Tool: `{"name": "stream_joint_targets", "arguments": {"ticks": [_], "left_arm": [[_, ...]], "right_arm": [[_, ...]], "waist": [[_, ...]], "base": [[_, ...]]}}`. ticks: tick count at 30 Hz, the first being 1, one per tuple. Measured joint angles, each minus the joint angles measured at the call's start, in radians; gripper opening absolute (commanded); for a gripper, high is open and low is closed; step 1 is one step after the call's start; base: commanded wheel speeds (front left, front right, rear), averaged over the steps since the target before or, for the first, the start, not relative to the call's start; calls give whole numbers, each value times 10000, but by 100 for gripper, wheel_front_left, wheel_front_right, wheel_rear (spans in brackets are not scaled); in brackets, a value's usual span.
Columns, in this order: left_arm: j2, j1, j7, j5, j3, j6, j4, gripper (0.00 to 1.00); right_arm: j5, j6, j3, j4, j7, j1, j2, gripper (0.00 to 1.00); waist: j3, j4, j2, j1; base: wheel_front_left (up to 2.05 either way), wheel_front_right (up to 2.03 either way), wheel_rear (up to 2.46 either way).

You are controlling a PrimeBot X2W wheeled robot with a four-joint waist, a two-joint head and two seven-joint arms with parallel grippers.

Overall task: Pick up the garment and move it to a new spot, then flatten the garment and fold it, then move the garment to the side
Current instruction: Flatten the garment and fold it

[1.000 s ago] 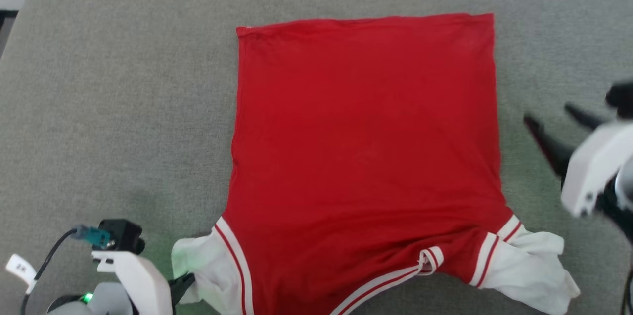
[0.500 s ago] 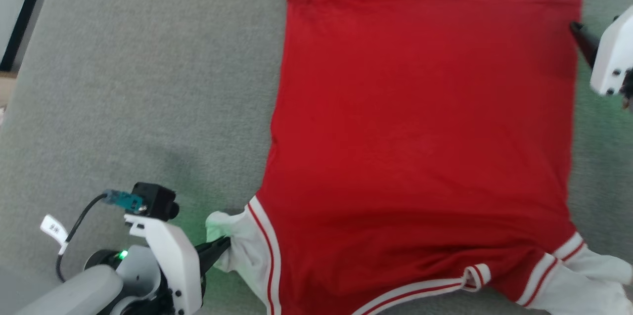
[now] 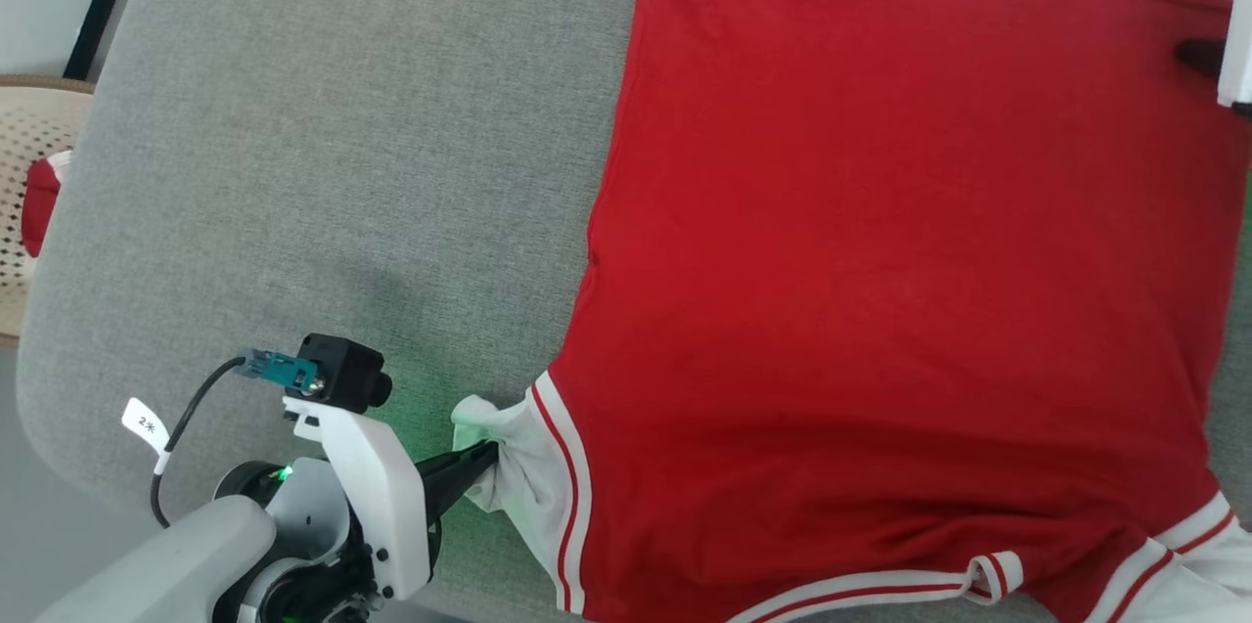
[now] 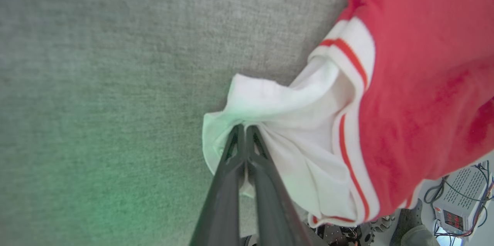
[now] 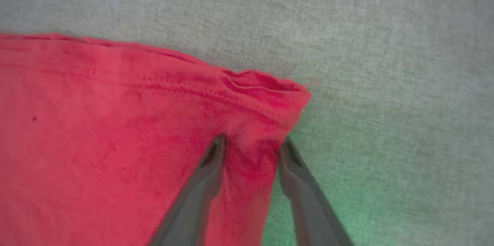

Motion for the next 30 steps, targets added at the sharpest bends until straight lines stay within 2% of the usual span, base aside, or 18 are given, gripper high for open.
{"name": "stream_joint_targets", "arguments": {"ticks": [4,7,12,15,22,26,30], "left_arm": [[19,22,-52,-157,33,-35,151,0],[224,200,-161,-219,125,-21,176,0],[600,440,-244,-309,255,180,84,0],[867,531,-290,-326,307,328,-23,0],[1354,725,-566,-416,608,704,-351,0],[1453,726,-573,-414,671,886,-587,0],[1503,746,-562,-416,677,989,-748,0]], "right_arm": [[150,0,353,13,13,15,48,0],[606,0,1087,-675,-13,444,69,0],[1469,2,2109,-2481,-10,1679,-232,0],[2104,2,2295,-3802,134,2671,-462,0],[2863,0,1774,-6928,750,5518,-464,0],[2851,0,1080,-8527,1070,7425,-59,0],[2629,-2,456,-9737,1160,9216,709,0]], "waist": [[-87,-175,0,0],[-229,-529,0,0],[-463,-1121,0,0],[-620,-1518,0,0],[-1032,-2445,0,0],[-1281,-2842,0,0],[-1500,-3070,0,0]], "base": [[0,0,0],[0,0,0],[0,0,0],[0,0,0],[0,0,0],[0,0,0],[0,0,0]]}}
